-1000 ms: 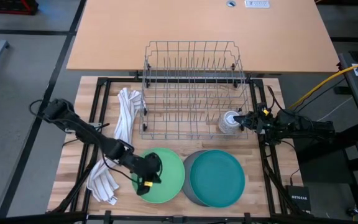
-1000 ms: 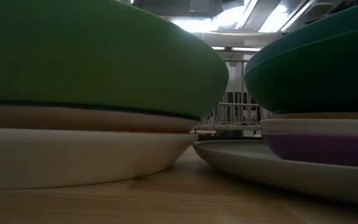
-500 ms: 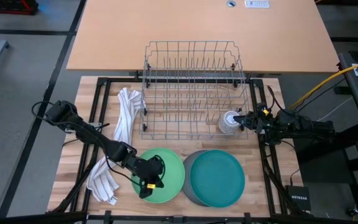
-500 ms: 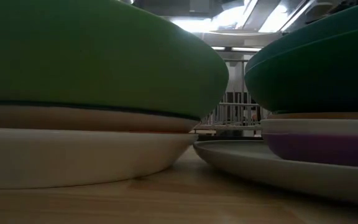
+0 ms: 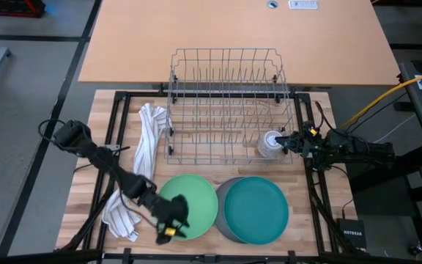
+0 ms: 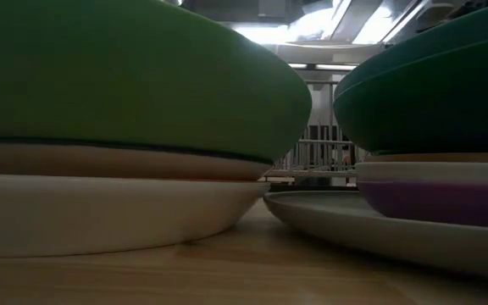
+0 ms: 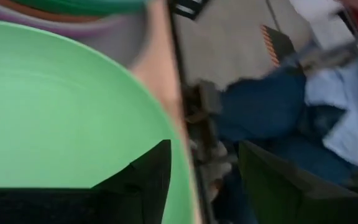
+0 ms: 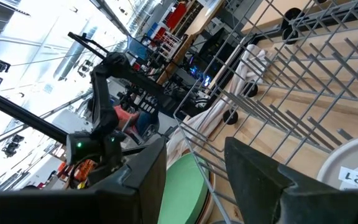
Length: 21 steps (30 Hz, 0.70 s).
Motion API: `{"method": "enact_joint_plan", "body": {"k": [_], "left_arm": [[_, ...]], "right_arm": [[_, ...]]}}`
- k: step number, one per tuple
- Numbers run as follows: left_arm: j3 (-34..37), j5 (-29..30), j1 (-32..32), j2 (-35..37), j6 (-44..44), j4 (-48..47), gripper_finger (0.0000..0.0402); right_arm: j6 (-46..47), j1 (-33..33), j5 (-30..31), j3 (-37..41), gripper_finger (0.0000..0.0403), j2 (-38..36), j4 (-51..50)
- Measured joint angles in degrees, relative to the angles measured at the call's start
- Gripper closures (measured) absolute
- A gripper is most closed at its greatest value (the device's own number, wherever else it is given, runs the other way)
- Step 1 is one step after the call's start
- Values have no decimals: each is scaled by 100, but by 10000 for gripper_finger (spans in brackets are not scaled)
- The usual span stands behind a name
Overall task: Sort dishes
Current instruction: Put the light green plate into the dish rack
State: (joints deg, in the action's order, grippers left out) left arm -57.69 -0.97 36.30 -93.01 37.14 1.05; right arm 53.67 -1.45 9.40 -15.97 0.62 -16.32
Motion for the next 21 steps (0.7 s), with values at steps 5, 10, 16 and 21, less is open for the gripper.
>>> {"method": "enact_joint_plan", "body": {"k": [5,10,16,21], "left_arm": [[-34,208,425,-276,-29,104,228],[-178,444,576,-520,-426,-93,231],[-337,627,566,-599,-568,-939,231],[-341,824,570,-599,-610,-1154,231]], "right_arm": [[0,0,-3,-2,237,0,-6],[0,0,-3,-2,237,-2,-9],[162,0,-6,-2,237,-2,-10],[245,-2,-131,0,237,-1,-68]]}}
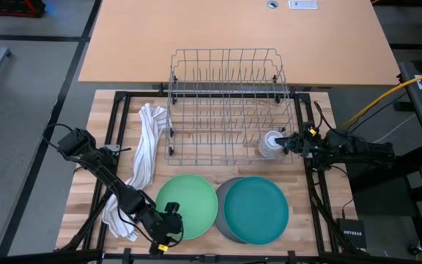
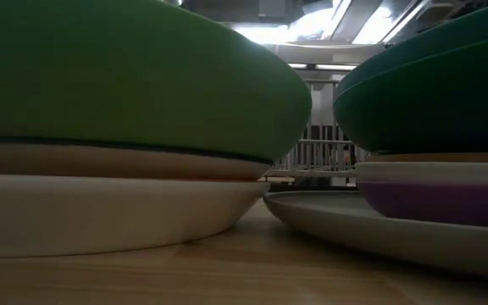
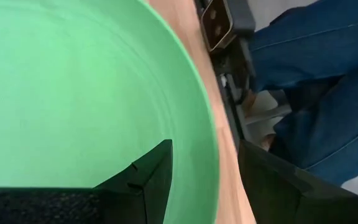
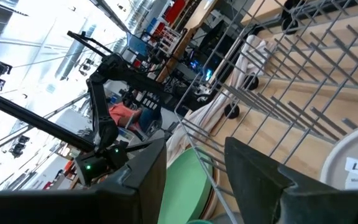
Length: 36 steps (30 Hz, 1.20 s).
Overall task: Sort dishes
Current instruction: Put the light green plate into the dish rack
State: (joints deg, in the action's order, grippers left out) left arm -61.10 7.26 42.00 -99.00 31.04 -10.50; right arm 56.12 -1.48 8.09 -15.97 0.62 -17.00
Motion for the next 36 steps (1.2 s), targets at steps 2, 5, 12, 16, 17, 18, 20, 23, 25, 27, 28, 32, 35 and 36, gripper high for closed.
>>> {"method": "enact_joint_plan", "body": {"k": [2,5,12,16,17,18,20,23,25,27,28,32,35,36], "left_arm": [[0,43,0,0,-28,19,231],[0,45,2,0,-22,50,231],[0,47,143,-156,-109,80,231],[0,65,166,-316,-118,98,231],[0,91,164,-344,-131,100,231],[-2,146,164,-367,-151,104,231],[-2,377,164,-393,-204,65,231],[0,751,149,-394,-357,37,232],[0,828,149,-376,-455,49,238],[0,841,149,-374,-498,57,257],[0,842,149,-374,-495,53,269],[0,848,153,-374,-399,53,334],[0,861,151,-374,-263,60,381],[0,877,151,-374,-174,51,389]], "right_arm": [[0,1,-21,0,237,1,-2],[-2,2,-63,0,237,1,-2],[-20,2,-63,0,237,1,3],[-20,2,-63,0,237,1,6],[-21,2,-63,0,237,1,5],[-22,2,-63,0,237,1,5],[-22,2,-63,0,237,1,5],[-22,1,-63,0,237,1,6],[-22,2,-64,0,237,1,6],[-22,0,-65,0,237,1,9],[-22,0,-65,0,237,1,9],[-22,0,-71,0,237,1,10],[-24,2,-81,0,237,1,11],[-24,1,-99,0,237,1,11]]}}
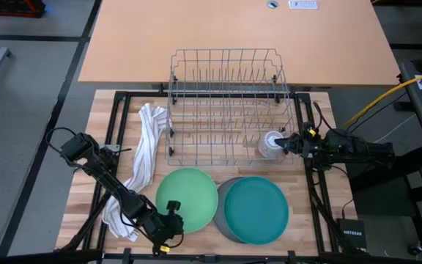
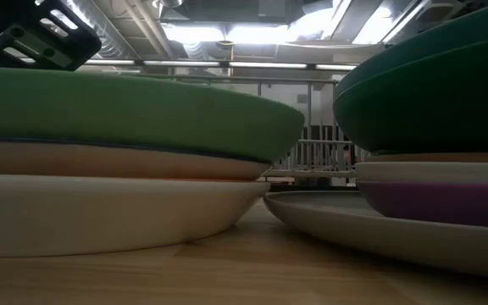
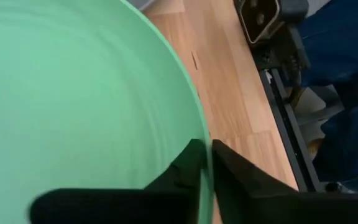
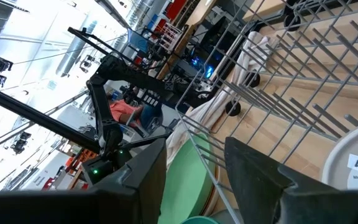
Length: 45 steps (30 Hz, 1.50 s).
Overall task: Sort dishes
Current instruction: Put the light green plate into the dish rack
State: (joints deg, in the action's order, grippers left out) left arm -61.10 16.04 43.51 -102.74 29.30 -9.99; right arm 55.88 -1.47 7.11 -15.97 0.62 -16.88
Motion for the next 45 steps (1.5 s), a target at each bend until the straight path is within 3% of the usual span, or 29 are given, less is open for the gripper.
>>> {"method": "enact_joint_plan", "body": {"k": [10,26,34,45], "left_arm": [[-74,21,0,11,668,25,396],[-1097,142,0,11,541,10,401],[-1289,665,-7,13,673,-19,402],[-1776,1291,-20,13,576,-18,401]], "right_arm": [[0,1,-26,0,237,0,13],[-33,-1,-69,0,237,0,277],[-573,-1,-1224,-2,237,0,929],[-1538,-1,-1648,-4,237,214,1068]]}}
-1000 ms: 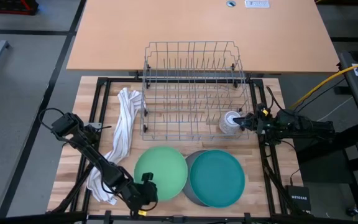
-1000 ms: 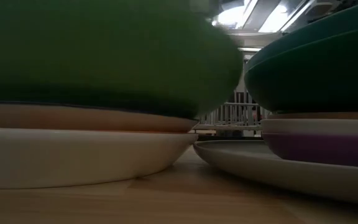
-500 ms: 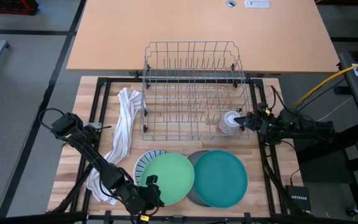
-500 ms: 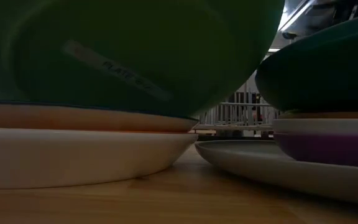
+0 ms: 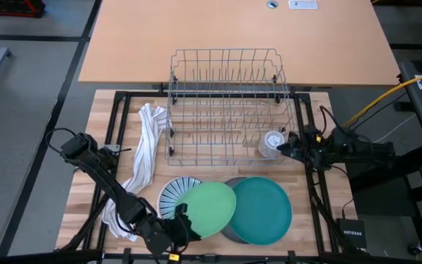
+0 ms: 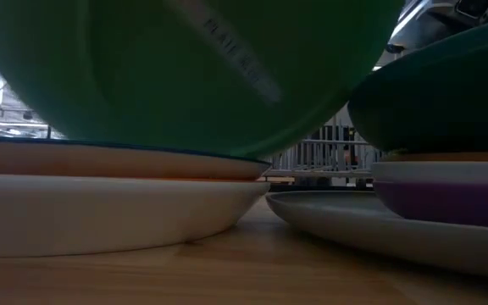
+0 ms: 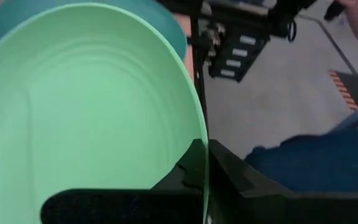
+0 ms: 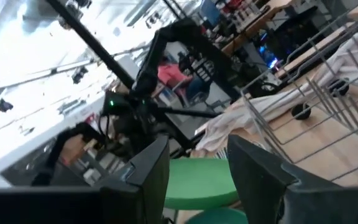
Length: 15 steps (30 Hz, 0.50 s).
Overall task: Sort dishes
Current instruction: Put the light green plate into the dish rack
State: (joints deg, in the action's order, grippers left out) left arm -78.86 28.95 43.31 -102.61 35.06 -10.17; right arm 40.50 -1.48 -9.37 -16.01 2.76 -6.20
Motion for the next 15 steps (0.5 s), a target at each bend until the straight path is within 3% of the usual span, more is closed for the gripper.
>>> {"method": "enact_joint_plan", "body": {"k": [8,15], "left_arm": [[-472,204,-232,0,-95,4,401],[-974,239,-444,0,-437,37,401]], "right_arm": [[-203,0,-74,0,237,702,809],[-770,0,-68,0,237,826,1414]]}}
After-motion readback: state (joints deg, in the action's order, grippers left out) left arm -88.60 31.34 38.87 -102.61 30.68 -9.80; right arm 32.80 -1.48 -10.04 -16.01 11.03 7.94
